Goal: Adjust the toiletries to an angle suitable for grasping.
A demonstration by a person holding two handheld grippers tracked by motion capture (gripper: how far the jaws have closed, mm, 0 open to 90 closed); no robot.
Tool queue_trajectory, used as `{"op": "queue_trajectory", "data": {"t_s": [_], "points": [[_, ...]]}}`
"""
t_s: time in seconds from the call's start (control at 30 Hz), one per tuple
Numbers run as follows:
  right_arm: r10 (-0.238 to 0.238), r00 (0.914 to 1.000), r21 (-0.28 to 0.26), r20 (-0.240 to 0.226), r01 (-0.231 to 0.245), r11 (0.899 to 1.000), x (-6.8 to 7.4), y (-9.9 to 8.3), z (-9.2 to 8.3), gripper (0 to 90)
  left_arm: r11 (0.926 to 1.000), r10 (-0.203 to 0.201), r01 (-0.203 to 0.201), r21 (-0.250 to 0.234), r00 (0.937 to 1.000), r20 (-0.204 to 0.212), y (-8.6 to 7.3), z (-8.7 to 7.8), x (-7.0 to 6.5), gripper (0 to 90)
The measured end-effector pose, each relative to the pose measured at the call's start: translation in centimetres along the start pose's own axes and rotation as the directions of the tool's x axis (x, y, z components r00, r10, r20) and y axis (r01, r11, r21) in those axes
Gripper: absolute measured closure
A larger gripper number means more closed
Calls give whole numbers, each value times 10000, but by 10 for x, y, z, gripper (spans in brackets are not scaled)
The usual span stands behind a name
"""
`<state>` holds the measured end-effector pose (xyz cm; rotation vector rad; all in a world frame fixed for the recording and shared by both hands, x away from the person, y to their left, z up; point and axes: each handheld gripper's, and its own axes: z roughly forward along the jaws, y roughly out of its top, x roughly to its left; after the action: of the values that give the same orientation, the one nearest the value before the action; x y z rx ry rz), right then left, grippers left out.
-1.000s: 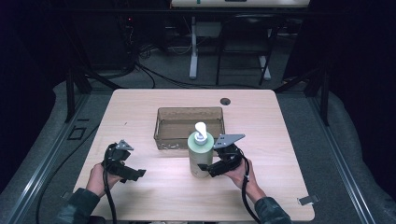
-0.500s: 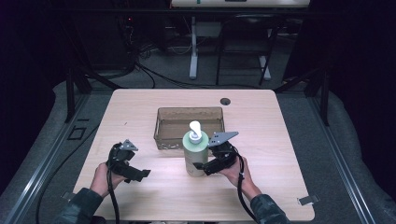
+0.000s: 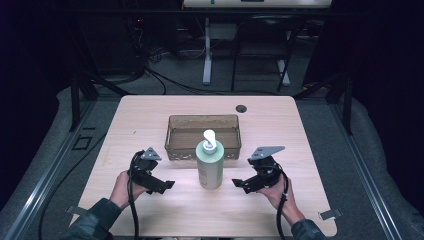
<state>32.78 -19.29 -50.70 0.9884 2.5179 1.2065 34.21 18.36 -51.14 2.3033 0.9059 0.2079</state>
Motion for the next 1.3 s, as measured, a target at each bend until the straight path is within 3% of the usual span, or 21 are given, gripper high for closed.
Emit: {"op": "queue_trajectory", "data": {"t_s": [0.23,0.37,0.4,0.57,0.73,1.07,1.1,1.3], "points": [[694,9937,430,884,-734,9964,-14,-32,-32,22,9989,408,-402,-257,9989,251,19,15,-16,1],[964,9892,409,1104,-1014,9940,-20,-39,-42,26,9981,470,-450,-426,9978,464,28,22,-23,1],[1024,9883,253,1131,-1059,9941,-24,-41,-46,33,9968,612,-573,-562,9957,690,33,26,-27,1],[1281,9824,272,1360,-1330,9907,-31,-45,-47,35,9919,946,-879,-917,9929,717,42,32,-38,1],[1302,9823,271,1349,-1350,9905,-33,-46,-46,38,9883,939,-836,-1278,9926,767,50,36,-43,2],[1362,9800,291,1454,-1418,9895,-36,-49,-48,47,9825,1260,-1120,-1487,9881,879,63,45,-51,2],[1398,9801,237,1409,-1445,9892,-37,-49,-49,53,9817,1254,-1083,-1566,9867,1038,65,47,-52,3],[1346,9818,192,1343,-1384,9902,-36,-49,-50,62,9745,1415,-1234,-1875,9862,861,73,50,-58,12]]}}
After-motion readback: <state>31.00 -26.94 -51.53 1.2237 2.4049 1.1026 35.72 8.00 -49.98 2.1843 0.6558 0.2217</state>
